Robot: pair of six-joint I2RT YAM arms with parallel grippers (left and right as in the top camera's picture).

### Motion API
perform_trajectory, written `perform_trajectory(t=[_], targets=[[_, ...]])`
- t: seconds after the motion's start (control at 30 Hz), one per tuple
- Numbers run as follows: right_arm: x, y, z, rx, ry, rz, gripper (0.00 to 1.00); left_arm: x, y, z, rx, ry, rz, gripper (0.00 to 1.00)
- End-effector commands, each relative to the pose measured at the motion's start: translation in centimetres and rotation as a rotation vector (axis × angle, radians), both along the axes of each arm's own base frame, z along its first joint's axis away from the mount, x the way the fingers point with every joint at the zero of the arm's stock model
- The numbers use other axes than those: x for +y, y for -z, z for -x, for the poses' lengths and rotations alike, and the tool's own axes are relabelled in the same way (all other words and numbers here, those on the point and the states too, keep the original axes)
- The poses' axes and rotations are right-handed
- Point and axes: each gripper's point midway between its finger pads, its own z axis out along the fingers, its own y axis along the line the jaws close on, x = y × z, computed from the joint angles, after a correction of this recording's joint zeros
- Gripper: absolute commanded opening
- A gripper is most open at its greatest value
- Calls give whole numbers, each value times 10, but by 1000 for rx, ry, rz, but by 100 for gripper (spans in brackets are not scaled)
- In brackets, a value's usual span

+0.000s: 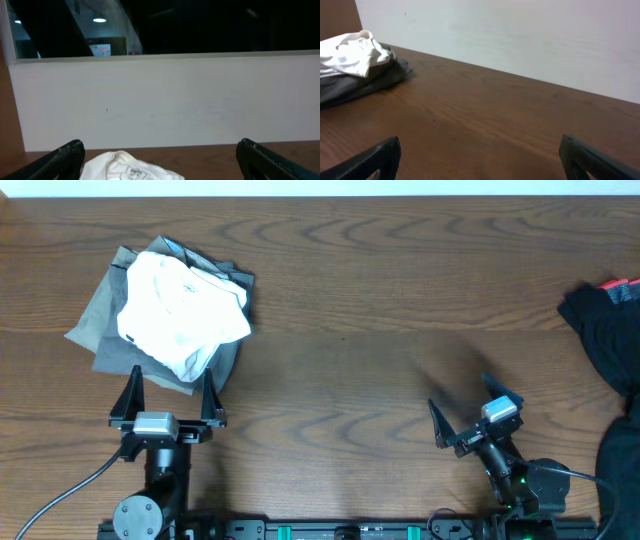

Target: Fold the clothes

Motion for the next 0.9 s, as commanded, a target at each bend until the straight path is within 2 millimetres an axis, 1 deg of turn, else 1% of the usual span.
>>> perform_trajectory(t=[0.0, 0.1, 0.2, 0.33, 0.5, 0.57, 0.67, 0.77, 0.87], targets=[[-1, 2, 0, 10, 4, -9, 99, -1, 1, 0, -29, 9, 7, 98], [-1, 2, 0, 10, 4, -9, 99, -1, 10, -3, -35, 10, 6, 98], [-1, 2, 0, 10, 4, -9, 99, -1, 26, -8, -11, 13, 7, 98], [-1, 2, 0, 10, 4, -9, 99, -1, 52, -15, 42, 14, 10, 98], [-1, 2, 0, 10, 4, -9, 99, -1, 81, -21, 166, 14, 17, 98], [-1, 2, 0, 10, 4, -9, 99, -1, 96, -22, 227, 14, 21, 98], [-1, 2, 0, 10, 4, -9, 99, -1, 124, -22, 340, 17, 30, 98], [-1, 2, 0, 10, 4, -9, 99, -1, 145, -21, 426, 16, 35, 98], [-1, 2, 0, 10, 4, -9, 99, -1, 149, -21, 448, 15, 36, 98]])
